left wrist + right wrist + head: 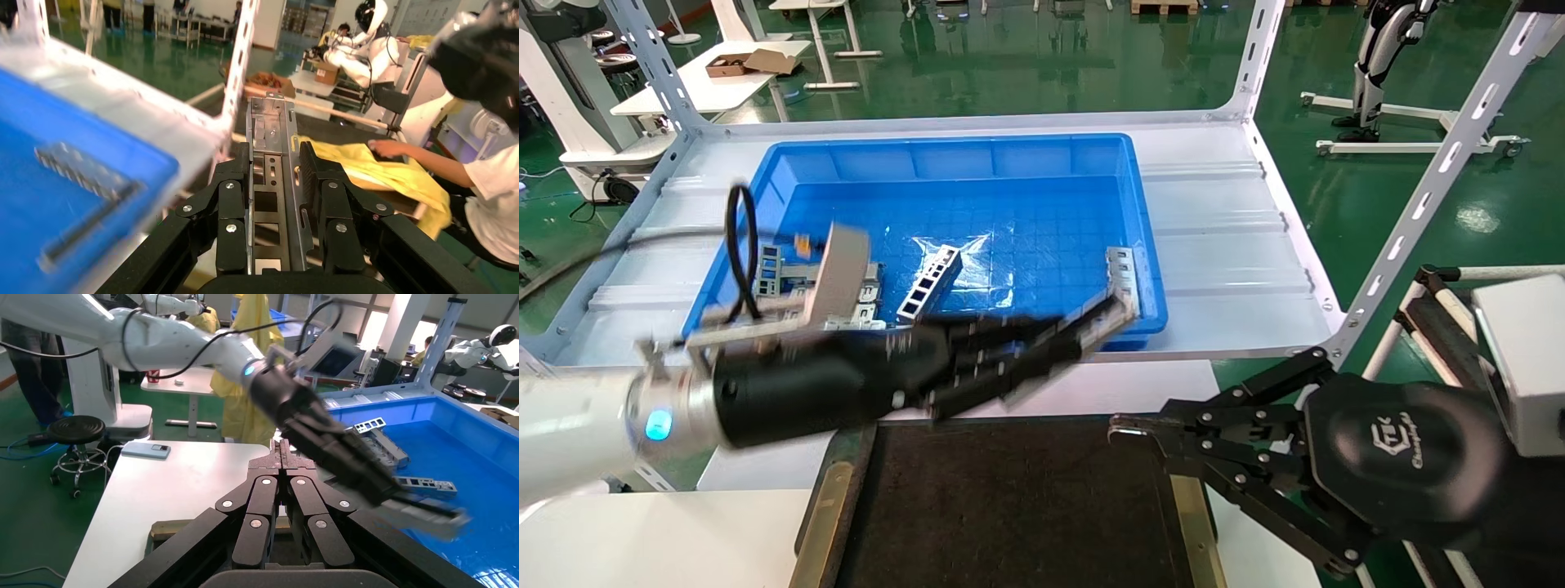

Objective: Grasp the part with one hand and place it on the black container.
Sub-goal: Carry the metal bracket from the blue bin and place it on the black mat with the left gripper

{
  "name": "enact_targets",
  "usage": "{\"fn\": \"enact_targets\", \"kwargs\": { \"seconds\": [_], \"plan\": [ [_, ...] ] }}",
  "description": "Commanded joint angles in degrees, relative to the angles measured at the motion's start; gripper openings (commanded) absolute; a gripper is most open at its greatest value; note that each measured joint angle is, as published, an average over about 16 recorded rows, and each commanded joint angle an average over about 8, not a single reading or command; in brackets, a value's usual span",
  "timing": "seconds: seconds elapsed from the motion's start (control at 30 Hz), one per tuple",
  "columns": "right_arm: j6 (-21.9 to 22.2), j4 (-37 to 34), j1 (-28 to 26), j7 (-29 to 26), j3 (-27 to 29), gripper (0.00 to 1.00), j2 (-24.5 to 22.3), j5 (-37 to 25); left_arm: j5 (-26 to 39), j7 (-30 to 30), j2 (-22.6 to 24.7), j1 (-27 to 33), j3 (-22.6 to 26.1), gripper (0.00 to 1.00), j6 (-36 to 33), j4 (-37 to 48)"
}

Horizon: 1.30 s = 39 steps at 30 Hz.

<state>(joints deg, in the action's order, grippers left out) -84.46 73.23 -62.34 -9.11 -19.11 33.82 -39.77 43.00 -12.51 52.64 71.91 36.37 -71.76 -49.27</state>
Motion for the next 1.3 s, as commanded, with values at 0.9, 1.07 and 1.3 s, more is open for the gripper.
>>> {"fn": "enact_targets", "kwargs": {
  "seconds": [0.9,1.07,1.3],
  "plan": [
    [0.02,0.0,-0.01,0.02,-0.04,0.0,-0.02,0.03,2.24,-11.93,4.82,-29.87,3.44,0.0,46.02,-17.35],
    [0.02,0.0,-0.01,0.02,-0.05,0.0,-0.02,0.03,1.62,-12.89,9.25,-30.49,2.98,0.0,52.49,-14.24],
    [0.02,0.0,-0.01,0.03,-0.06,0.0,-0.02,0.04,0.79,-13.53,15.6,-29.91,2.0,0.0,59.7,-9.14]
  ]
}}
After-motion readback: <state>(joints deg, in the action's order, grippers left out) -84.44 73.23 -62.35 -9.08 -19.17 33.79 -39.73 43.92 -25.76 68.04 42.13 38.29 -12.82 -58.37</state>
